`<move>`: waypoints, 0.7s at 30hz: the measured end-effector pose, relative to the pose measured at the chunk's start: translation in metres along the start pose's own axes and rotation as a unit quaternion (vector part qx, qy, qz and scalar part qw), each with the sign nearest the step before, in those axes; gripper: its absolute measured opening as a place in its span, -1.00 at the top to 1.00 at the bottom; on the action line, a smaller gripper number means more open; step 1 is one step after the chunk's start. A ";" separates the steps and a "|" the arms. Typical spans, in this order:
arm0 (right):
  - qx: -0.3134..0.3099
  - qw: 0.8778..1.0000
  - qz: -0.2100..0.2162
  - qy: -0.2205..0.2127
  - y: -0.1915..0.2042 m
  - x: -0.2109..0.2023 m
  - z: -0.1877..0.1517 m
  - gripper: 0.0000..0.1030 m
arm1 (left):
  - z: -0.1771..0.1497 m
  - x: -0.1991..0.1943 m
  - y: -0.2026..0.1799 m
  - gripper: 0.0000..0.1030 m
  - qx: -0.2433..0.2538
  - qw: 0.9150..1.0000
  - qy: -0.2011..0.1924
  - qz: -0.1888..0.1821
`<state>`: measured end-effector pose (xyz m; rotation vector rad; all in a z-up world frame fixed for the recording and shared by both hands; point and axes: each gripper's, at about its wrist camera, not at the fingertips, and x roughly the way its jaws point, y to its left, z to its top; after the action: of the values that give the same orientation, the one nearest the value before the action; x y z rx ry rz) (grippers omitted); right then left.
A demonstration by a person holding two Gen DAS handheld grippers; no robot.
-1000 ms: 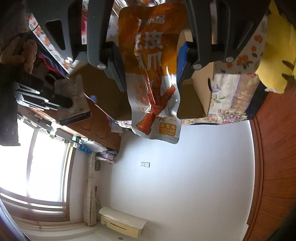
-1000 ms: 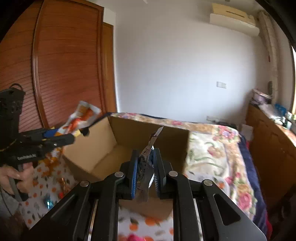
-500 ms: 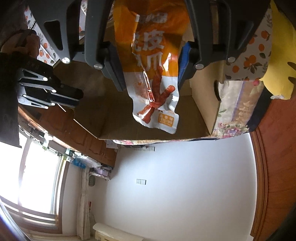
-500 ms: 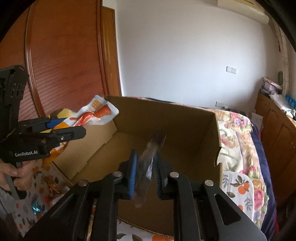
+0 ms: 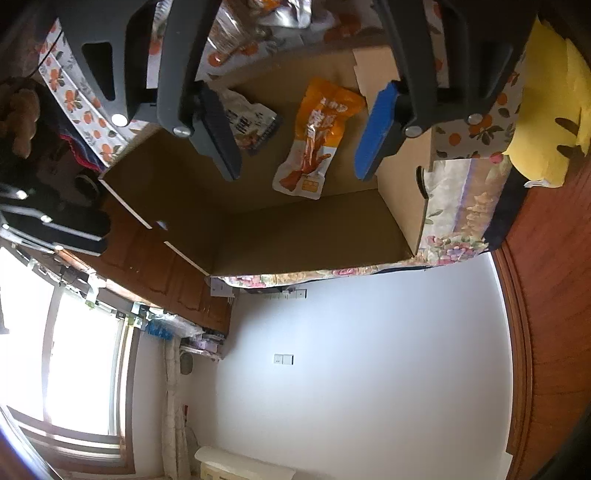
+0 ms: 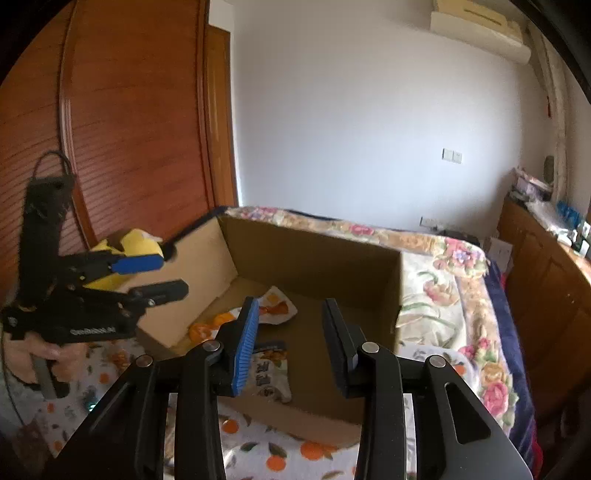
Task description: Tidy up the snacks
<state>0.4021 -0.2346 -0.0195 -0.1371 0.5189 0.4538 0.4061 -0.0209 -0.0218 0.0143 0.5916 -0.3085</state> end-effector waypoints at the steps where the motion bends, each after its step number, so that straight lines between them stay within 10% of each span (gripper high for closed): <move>1: -0.001 1.000 -0.002 -0.003 0.002 -0.010 0.002 0.30 | -0.001 -0.006 -0.002 -0.35 0.001 1.000 -0.004 0.000; 11: 0.026 0.999 -0.024 0.013 0.010 -0.077 -0.037 0.15 | -0.030 -0.061 -0.025 -0.41 0.014 1.000 -0.010 -0.008; 21: 0.090 0.990 -0.022 0.103 0.008 -0.045 -0.136 -0.07 | -0.107 -0.058 -0.050 -0.42 0.024 0.998 0.040 -0.033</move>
<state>0.3027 -0.2770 -0.1137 -0.0212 0.7550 0.3501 0.2874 -0.0419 -0.0753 0.0542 0.6653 -0.3875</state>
